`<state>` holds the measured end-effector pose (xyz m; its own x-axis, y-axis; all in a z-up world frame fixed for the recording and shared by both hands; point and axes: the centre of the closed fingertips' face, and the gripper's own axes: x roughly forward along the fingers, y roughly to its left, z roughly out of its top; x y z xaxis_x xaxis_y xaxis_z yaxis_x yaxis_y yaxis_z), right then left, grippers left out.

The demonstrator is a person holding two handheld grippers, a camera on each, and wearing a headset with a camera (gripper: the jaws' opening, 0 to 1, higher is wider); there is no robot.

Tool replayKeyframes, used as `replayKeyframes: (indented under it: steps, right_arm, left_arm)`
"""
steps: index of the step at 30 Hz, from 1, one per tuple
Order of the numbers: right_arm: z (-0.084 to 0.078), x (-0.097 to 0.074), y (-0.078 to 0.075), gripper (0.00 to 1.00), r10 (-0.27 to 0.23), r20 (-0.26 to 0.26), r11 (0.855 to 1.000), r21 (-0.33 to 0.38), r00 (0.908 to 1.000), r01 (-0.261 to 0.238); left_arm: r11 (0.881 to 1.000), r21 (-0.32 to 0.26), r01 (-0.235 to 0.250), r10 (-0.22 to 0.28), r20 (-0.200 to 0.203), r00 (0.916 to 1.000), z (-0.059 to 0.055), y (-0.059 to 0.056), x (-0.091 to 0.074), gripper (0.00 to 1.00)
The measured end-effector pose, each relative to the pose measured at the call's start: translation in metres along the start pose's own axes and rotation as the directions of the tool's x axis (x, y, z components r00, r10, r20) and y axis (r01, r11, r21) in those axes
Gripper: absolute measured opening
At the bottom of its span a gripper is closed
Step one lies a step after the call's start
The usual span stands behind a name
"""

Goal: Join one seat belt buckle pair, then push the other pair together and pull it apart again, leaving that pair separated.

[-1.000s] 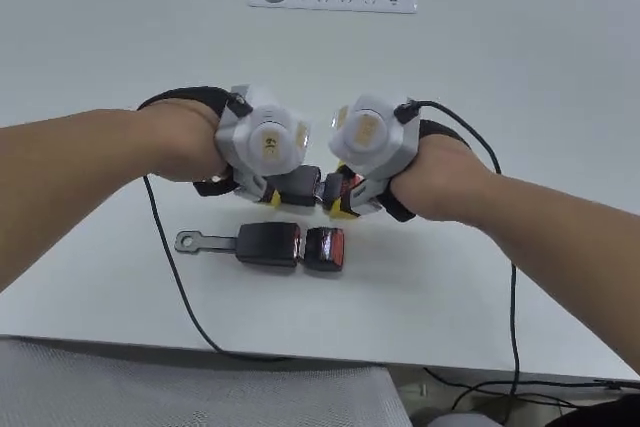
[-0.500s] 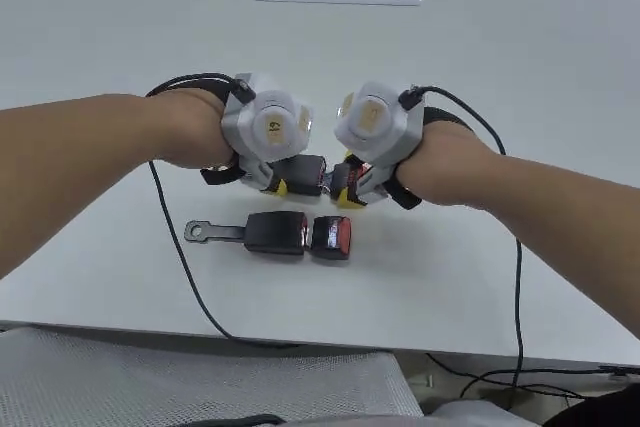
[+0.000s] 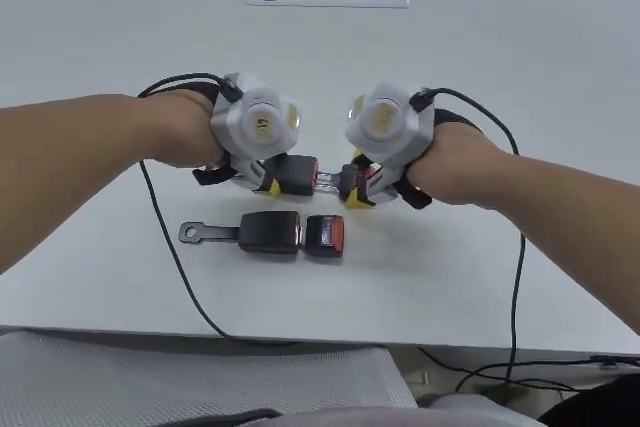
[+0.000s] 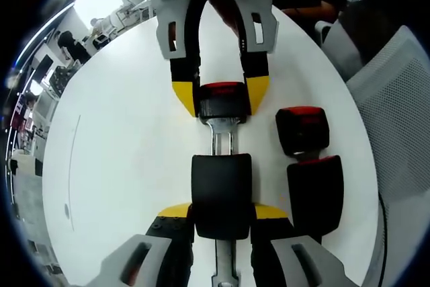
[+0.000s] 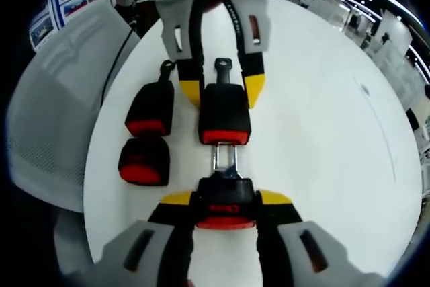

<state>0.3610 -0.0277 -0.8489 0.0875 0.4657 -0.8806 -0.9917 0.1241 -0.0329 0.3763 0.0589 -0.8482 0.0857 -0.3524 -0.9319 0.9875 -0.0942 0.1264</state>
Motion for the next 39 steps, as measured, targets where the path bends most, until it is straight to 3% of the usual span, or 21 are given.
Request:
replayKeyframes:
  steps: [8,14,22,27,30,35,39]
  right_arm:
    - [-0.042,-0.023,0.005,0.35,-0.037,-0.022,0.999,0.014,0.9991,0.037]
    - [-0.076,-0.041,0.006,0.35,-0.076,-0.050,0.993,0.084,0.9958,0.080]
    - [-0.105,-0.057,0.011,0.36,-0.104,-0.100,0.987,0.115,0.9895,0.116]
    - [-0.114,-0.065,0.006,0.46,-0.167,-0.119,0.979,0.100,0.9788,0.179]
    - [-0.118,-0.070,0.002,0.52,-0.204,-0.095,0.970,0.117,0.9742,0.215]
    - [-0.121,-0.074,0.010,0.56,-0.232,-0.071,0.960,0.142,0.9700,0.240]
    - [-0.116,-0.085,0.020,0.59,-0.276,-0.022,0.946,0.174,0.9610,0.275]
  left_arm:
    - [0.999,-0.018,-0.028,0.028,0.005,0.9996,0.000,0.000,-0.002,0.32]
    - [0.999,-0.028,-0.043,0.043,0.016,0.9990,0.000,0.000,-0.003,0.32]
    - [0.998,-0.038,-0.057,0.057,-0.005,0.9984,0.002,-0.001,-0.005,0.33]
    - [0.997,-0.040,-0.067,0.066,-0.021,0.9976,-0.003,-0.004,-0.008,0.36]
    - [0.995,-0.033,-0.094,0.093,-0.023,0.9954,-0.005,-0.004,-0.013,0.46]
    - [0.989,-0.054,-0.140,0.140,0.004,0.9902,-0.005,-0.007,-0.029,0.55]
    - [0.974,-0.104,-0.203,0.209,0.052,0.9765,-0.002,-0.007,-0.050,0.63]
